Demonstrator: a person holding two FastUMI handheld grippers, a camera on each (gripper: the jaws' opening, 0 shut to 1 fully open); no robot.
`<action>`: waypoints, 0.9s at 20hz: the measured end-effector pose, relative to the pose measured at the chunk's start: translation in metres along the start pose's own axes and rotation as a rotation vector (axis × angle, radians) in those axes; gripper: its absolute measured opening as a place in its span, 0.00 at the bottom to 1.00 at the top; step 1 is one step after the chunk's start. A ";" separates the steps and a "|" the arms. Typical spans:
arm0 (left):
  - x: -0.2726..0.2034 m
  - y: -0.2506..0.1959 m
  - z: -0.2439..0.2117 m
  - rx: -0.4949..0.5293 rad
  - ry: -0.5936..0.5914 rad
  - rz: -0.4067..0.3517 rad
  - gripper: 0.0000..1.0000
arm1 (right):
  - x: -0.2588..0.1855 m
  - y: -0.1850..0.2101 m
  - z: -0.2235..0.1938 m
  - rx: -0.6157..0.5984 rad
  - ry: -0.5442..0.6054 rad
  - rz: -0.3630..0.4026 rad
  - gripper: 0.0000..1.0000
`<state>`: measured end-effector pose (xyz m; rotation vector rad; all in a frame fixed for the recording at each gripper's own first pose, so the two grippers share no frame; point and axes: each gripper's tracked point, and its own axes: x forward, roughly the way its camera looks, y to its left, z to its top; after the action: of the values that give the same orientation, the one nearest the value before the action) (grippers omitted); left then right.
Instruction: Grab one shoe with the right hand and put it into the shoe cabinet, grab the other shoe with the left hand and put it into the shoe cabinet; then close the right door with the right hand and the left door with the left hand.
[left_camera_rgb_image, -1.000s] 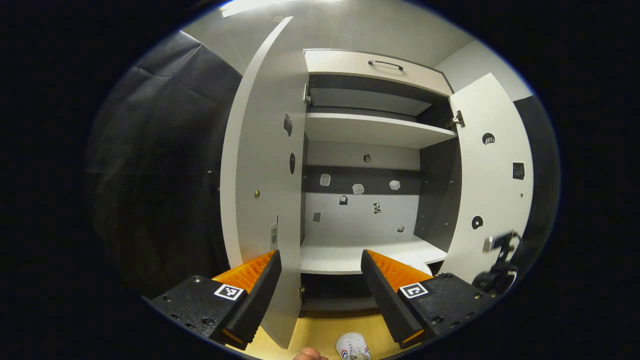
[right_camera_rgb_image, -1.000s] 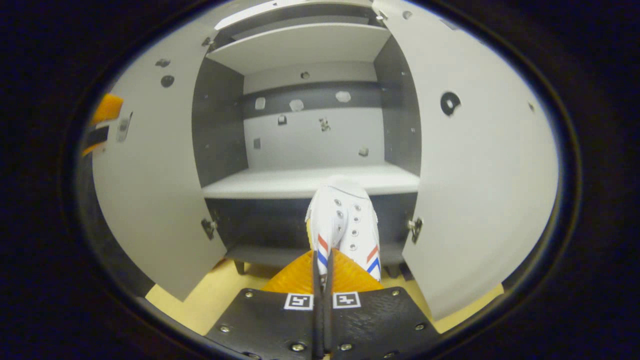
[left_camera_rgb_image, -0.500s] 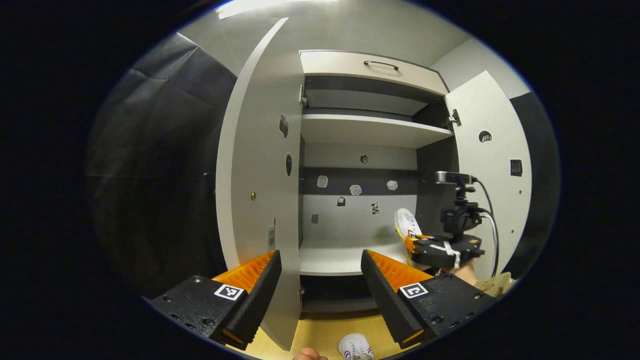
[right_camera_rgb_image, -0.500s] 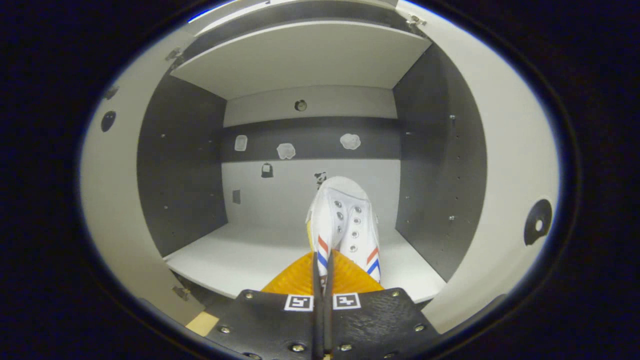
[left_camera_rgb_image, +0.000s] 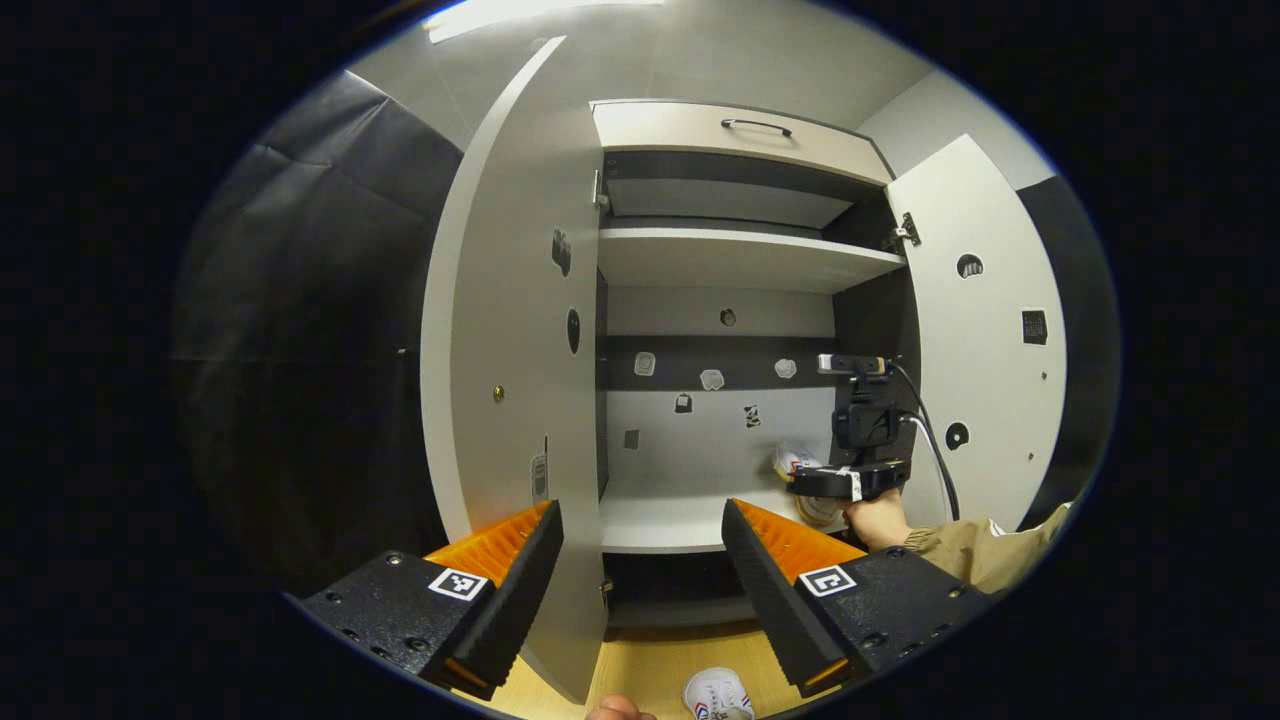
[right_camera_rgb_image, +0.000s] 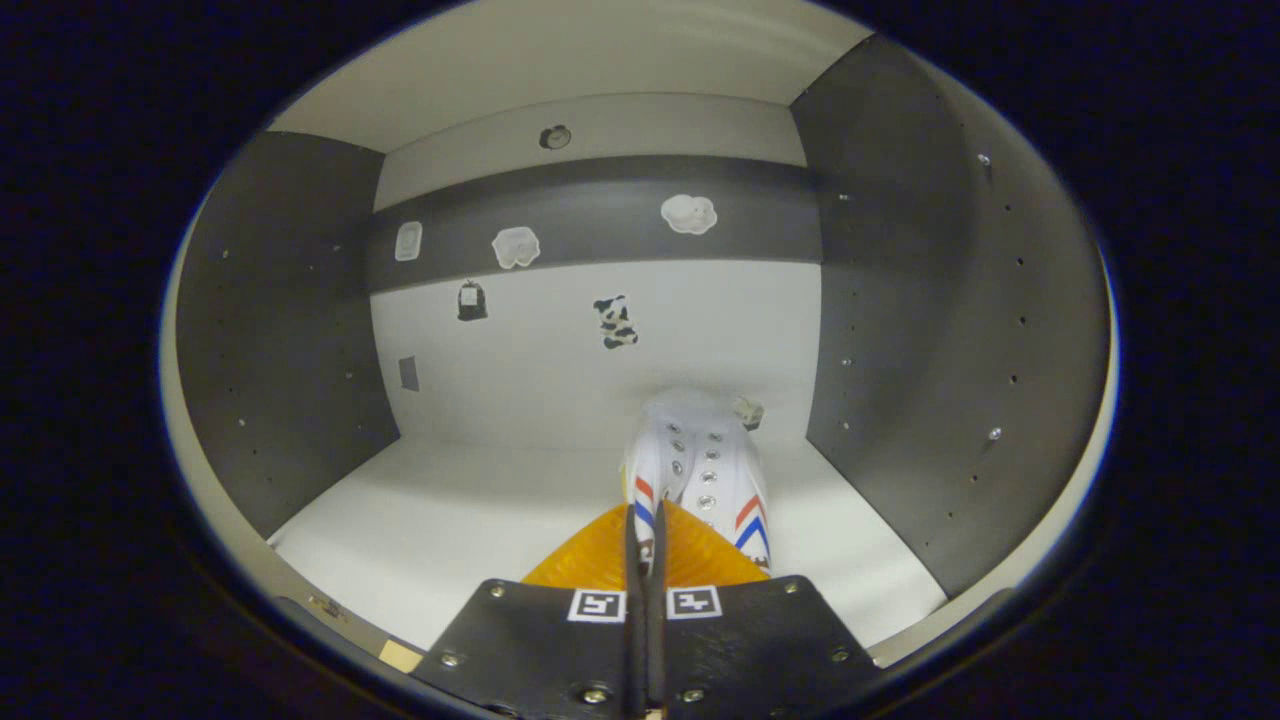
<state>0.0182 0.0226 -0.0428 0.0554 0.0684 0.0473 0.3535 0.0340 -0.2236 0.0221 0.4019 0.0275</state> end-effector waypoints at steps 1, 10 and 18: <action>0.001 -0.001 0.000 0.001 -0.001 -0.003 0.98 | 0.004 0.000 -0.001 0.008 0.004 -0.012 0.01; 0.010 -0.021 -0.040 0.002 0.069 -0.066 0.98 | -0.044 -0.008 0.047 0.015 -0.118 -0.028 0.10; 0.017 -0.051 -0.193 0.052 0.346 -0.165 0.98 | -0.173 -0.008 0.120 -0.007 -0.333 -0.016 0.10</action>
<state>0.0240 -0.0168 -0.2386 0.0929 0.4195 -0.1105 0.2415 0.0191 -0.0460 0.0162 0.0686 0.0087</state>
